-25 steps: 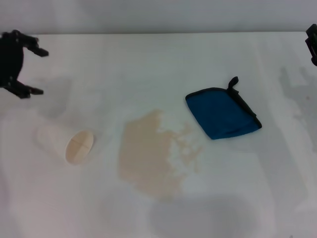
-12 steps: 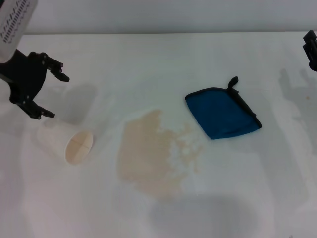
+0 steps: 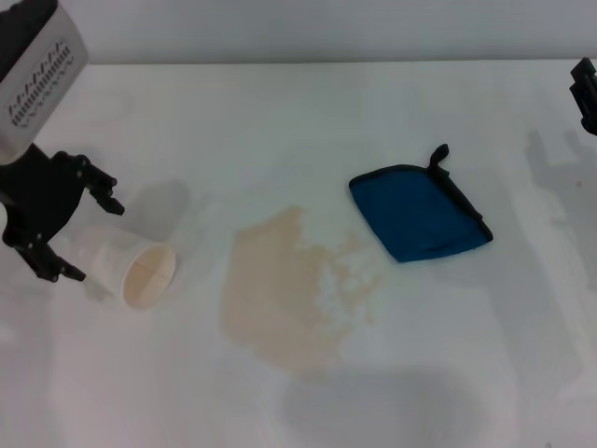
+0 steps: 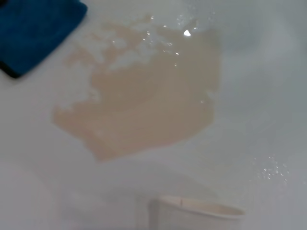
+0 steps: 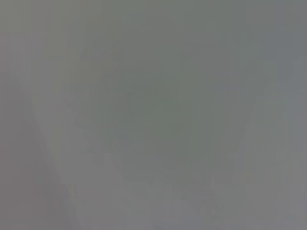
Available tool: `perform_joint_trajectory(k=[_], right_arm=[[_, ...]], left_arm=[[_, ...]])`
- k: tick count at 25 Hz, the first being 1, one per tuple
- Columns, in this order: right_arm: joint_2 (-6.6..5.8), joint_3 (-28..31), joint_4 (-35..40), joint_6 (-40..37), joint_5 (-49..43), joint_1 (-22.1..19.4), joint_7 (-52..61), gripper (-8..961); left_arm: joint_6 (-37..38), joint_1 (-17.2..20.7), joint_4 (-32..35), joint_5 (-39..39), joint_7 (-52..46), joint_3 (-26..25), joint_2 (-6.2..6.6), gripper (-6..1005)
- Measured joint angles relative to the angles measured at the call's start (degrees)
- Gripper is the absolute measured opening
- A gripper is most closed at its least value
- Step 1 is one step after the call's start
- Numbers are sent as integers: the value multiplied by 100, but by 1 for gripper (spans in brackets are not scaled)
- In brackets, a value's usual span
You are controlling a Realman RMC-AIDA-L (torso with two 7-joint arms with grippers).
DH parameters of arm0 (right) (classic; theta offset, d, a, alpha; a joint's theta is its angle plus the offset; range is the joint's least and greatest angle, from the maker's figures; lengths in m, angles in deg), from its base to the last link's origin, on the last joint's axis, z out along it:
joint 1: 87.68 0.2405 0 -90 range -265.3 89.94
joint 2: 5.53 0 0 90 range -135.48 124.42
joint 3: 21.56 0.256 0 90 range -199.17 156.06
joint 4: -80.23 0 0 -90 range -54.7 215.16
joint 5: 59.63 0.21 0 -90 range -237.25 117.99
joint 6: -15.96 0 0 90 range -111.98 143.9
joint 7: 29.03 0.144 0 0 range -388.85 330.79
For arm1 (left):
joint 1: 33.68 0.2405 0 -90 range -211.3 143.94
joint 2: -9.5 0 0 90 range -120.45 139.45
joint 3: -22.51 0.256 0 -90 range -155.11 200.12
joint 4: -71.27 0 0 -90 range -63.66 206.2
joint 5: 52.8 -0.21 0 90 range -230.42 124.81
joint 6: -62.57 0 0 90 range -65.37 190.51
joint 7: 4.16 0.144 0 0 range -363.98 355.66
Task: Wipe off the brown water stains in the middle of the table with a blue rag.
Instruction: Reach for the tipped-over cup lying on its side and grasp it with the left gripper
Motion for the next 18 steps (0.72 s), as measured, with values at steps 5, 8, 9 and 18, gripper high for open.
perform_joint_trajectory(k=[5, 8, 9, 18], right_arm=[[0, -23, 6, 0, 4, -4, 2, 612], [0, -118, 11, 1, 128, -8, 7, 613], [0, -153, 12, 2, 175, -9, 7, 613], [0, -327, 37, 0, 282, -19, 8, 611]], left_arm=[[-37, 62, 21, -168, 44, 11, -19, 887], [-127, 130, 25, -195, 144, -8, -57, 887], [-184, 153, 26, -204, 178, -5, -76, 888], [-709, 333, -47, -355, 494, 18, -350, 888]])
